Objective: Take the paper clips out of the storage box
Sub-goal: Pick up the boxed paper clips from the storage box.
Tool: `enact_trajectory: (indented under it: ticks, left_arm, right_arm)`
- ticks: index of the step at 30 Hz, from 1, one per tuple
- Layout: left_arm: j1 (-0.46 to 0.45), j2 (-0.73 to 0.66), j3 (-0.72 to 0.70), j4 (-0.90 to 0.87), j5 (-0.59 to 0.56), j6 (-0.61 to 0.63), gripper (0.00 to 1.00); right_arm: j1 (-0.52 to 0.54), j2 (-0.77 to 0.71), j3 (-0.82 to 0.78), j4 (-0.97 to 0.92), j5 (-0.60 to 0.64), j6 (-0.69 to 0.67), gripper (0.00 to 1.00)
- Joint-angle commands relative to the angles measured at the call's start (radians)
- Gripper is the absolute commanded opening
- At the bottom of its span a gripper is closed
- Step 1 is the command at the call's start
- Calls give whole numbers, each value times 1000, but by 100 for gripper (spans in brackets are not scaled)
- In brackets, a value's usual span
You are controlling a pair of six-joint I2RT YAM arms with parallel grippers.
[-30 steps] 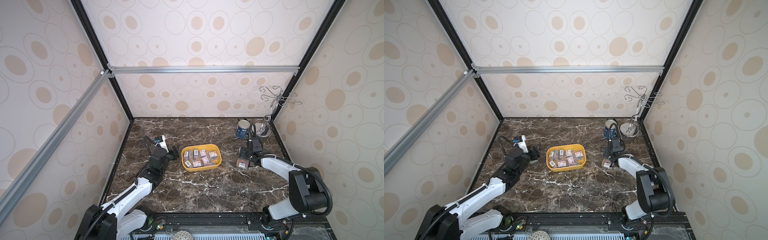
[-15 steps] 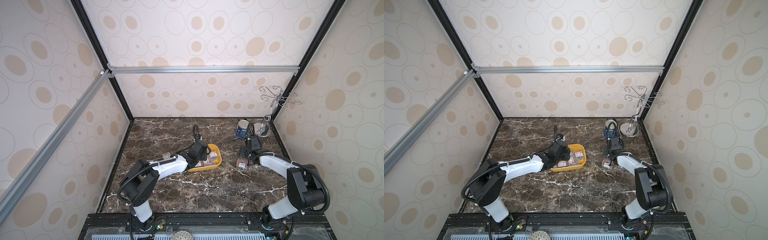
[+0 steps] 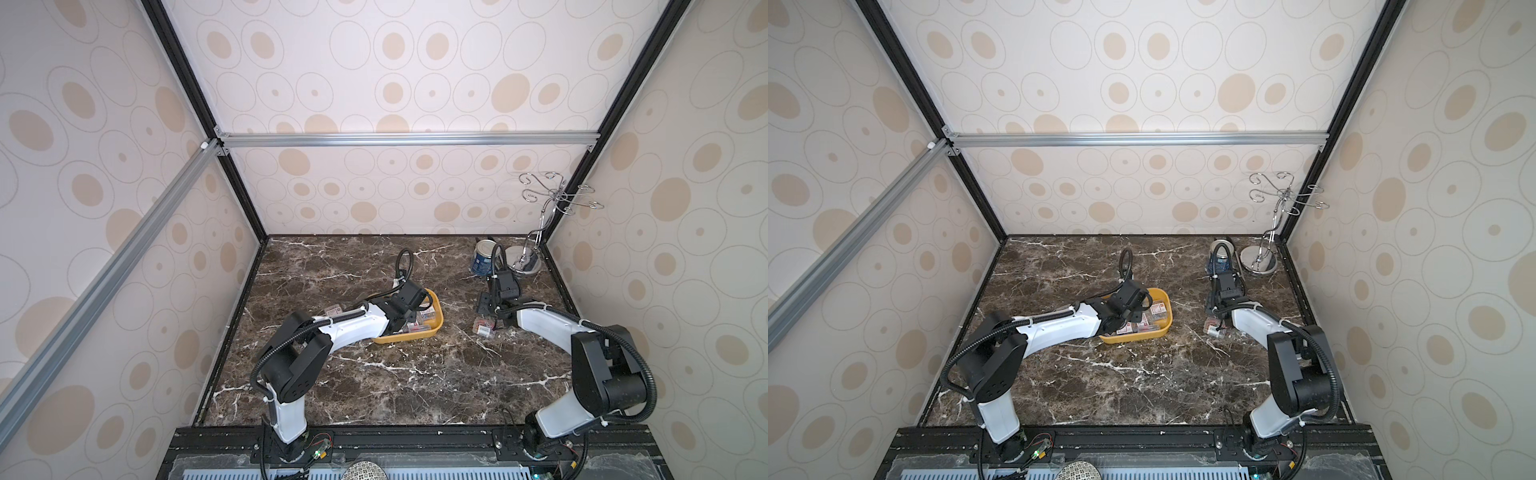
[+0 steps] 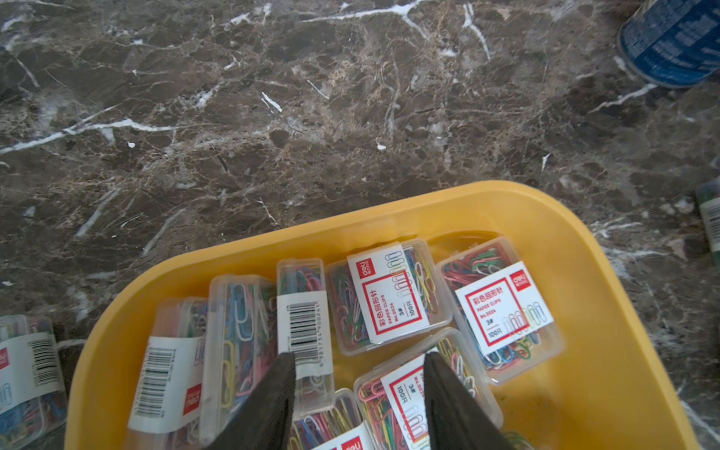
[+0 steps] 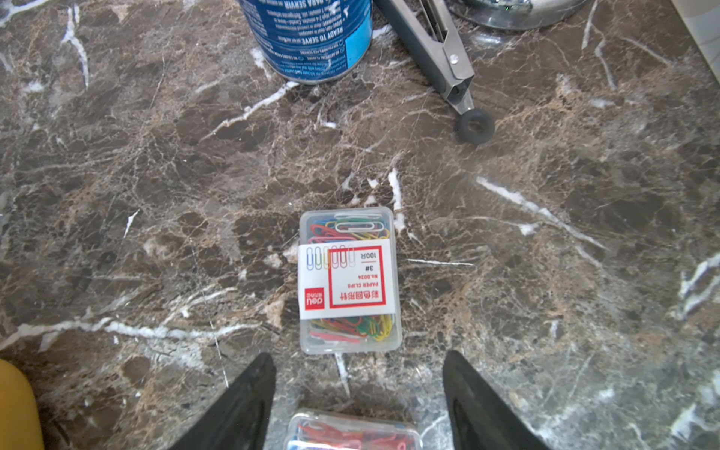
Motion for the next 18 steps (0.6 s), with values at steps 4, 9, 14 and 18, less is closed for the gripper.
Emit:
enact_trajectory:
  ticks: [4,9,14,18]
  left_arm:
    - [-18,63,65,-127,-124,-51,51]
    - [-18,76,56,-128,-137,-60,51]
    - [-18,92,60,-112,-120,-56,51]
    - [-18,95,59,-92,-101,-49,53]
  right_arm:
    - [11,30,43,-44,33,1,70]
    - [17,48,61,-62,45,0,69]
    - [22,44,60,-61,52,-1,69]
    - [24,52,68,-68,53,-3,69]
